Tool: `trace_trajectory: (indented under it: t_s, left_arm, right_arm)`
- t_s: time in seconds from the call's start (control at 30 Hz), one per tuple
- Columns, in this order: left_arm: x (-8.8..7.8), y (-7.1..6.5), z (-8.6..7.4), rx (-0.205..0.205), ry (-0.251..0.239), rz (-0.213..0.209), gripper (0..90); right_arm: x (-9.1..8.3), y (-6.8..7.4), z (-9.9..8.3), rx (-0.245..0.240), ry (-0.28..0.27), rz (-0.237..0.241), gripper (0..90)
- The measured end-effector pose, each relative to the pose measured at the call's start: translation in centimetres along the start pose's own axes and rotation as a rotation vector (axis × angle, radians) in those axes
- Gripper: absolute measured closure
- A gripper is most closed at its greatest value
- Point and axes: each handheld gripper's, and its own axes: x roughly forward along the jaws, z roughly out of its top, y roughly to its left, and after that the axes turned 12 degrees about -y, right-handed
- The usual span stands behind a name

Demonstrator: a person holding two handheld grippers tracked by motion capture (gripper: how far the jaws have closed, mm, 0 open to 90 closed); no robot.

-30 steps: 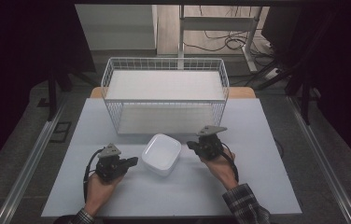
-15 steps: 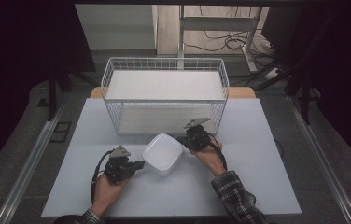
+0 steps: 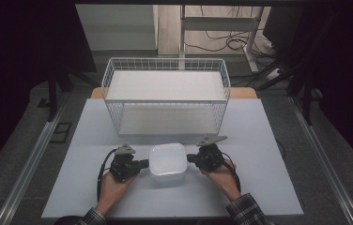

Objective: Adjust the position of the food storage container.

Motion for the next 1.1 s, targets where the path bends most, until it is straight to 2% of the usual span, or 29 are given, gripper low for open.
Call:
trace_trajectory:
  t_s: [0.1,0.33,0.37,0.43,0.47,0.53,0.6,0.67,0.7,0.73,0.77,0.8,0.87,1.0,1.1]
  left_arm:
    - [0.5,-0.4,0.2,0.000,-0.001,-0.018,90.0]
    - [1.1,-0.7,0.4,0.018,0.000,-0.027,90.0]
    - [0.9,-0.5,0.5,0.004,0.000,-0.047,90.0]
    - [0.8,-0.4,0.5,0.002,-0.005,-0.044,88.0]
    - [0.1,-0.3,0.5,0.002,-0.016,-0.037,85.4]
    - [-0.3,-0.2,0.5,0.004,-0.023,-0.037,79.7]
    - [-1.3,-0.3,0.2,0.030,-0.030,-0.034,67.8]
    - [-1.9,-0.5,-0.1,0.065,-0.032,-0.022,58.3]
    - [-1.9,-0.5,-0.1,0.065,-0.032,-0.022,52.3]
    - [-2.4,-0.6,-0.3,0.090,-0.036,-0.020,45.3]
    - [-2.6,-0.7,-0.3,0.106,-0.036,-0.018,40.2]
    - [-2.6,-0.7,-0.3,0.106,-0.036,-0.018,35.2]
    - [-2.9,-0.7,-0.6,0.136,-0.036,-0.024,25.2]
    - [-3.3,-0.9,-1.0,0.138,-0.042,-0.051,16.2]
    - [-3.4,-1.0,-1.6,0.153,-0.031,-0.067,10.0]
  right_arm:
    - [-0.9,0.4,-0.5,-0.008,0.013,-0.018,88.4]
    - [-1.8,0.3,-1.1,0.000,0.019,-0.044,88.4]
    - [-1.9,0.3,-1.1,0.001,0.015,-0.044,87.0]
    - [-2.0,0.3,-1.2,-0.009,0.013,-0.052,86.2]
    - [-2.4,0.3,-1.2,-0.051,0.013,-0.093,84.3]
    - [-2.7,0.3,-1.2,-0.060,0.008,-0.101,83.0]
    - [-3.9,0.1,-1.2,-0.047,-0.031,-0.105,76.0]
    - [-4.4,0.1,-1.3,-0.045,-0.050,-0.111,69.8]
    - [-4.4,0.1,-1.3,-0.045,-0.050,-0.111,69.8]
    - [-4.9,0.3,-1.5,-0.040,-0.065,-0.113,61.9]
    - [-5.1,0.3,-1.5,-0.044,-0.069,-0.112,58.6]
    - [-5.2,0.4,-1.7,-0.048,-0.071,-0.113,53.3]
    - [-5.5,0.6,-1.9,-0.061,-0.075,-0.114,43.3]
    - [-6.0,0.8,-2.6,-0.080,-0.090,-0.108,23.0]
    - [-6.1,0.8,-3.0,-0.083,-0.089,-0.105,12.6]
